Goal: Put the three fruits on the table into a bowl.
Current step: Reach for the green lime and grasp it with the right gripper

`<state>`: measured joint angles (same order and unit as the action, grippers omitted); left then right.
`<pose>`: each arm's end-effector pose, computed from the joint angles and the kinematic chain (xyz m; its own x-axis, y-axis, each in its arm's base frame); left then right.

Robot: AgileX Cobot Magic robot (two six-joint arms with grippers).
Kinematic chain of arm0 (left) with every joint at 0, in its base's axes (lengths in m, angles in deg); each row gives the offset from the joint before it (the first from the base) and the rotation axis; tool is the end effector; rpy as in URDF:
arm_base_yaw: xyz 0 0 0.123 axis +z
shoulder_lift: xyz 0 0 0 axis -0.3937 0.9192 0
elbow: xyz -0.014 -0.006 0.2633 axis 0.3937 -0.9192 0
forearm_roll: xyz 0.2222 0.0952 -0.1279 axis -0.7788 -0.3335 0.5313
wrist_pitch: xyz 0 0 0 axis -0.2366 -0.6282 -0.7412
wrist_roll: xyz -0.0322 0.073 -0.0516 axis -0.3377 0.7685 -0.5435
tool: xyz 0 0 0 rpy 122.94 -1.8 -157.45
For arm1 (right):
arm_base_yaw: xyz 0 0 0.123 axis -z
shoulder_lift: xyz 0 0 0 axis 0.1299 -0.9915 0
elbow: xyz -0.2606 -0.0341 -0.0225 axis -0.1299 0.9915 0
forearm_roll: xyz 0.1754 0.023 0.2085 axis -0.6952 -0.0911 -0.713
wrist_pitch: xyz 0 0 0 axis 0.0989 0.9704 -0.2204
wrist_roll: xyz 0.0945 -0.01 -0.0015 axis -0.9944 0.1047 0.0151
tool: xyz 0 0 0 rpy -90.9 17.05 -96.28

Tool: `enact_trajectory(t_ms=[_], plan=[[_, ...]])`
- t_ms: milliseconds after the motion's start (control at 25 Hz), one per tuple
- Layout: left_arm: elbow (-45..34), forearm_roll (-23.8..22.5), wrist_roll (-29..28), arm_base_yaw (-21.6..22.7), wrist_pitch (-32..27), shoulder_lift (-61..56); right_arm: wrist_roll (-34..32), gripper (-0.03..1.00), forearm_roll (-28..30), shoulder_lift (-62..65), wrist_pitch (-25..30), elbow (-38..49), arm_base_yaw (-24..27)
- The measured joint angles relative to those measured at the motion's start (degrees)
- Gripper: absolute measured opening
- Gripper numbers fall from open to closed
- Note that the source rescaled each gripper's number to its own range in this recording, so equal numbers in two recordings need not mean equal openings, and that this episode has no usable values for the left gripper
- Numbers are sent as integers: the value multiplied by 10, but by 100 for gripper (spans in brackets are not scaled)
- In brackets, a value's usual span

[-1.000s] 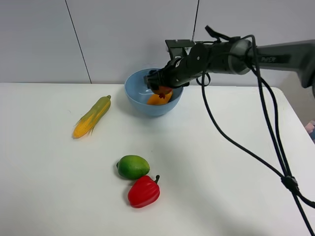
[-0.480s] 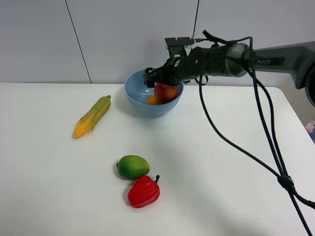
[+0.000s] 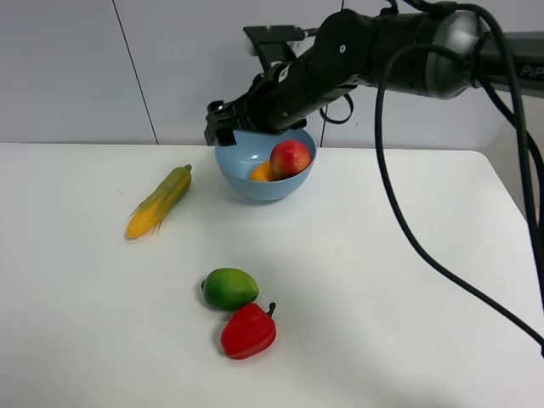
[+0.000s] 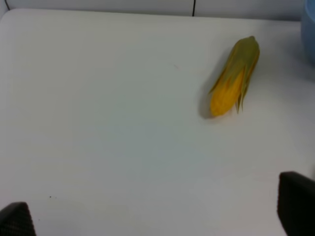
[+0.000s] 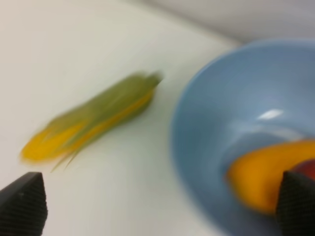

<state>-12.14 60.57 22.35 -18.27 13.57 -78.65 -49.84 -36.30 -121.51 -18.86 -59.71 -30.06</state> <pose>0.0379 0.0039 0.2894 -0.4249 -0.0936 -0.9004 -0.1164 0.9920 -0.0483 0.3505 0.2872 0.2360 -0.6151 -0.3536 -0.7047 -0.6316 0.7559 0.1721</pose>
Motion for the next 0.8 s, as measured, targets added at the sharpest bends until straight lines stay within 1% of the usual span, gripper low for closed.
enact_trajectory(t_ms=[80, 200, 320, 440, 480, 600, 800], plan=[[0, 0, 0, 0, 0, 0, 0, 82, 0, -6, 23, 0, -24], [0, 0, 0, 0, 0, 0, 1, 82, 0, -18, 37, 0, -47], [0, 0, 0, 0, 0, 0, 1, 82, -3, -35, 61, 0, -59], [0, 0, 0, 0, 0, 0, 1, 82, -1, -52, 107, 0, -73], [0, 0, 0, 0, 0, 0, 1, 82, -1, -52, 107, 0, -73], [0, 0, 0, 0, 0, 0, 1, 82, -1, -67, 146, 1, -95], [0, 0, 0, 0, 0, 0, 0, 82, 3, -89, 184, 1, -105]])
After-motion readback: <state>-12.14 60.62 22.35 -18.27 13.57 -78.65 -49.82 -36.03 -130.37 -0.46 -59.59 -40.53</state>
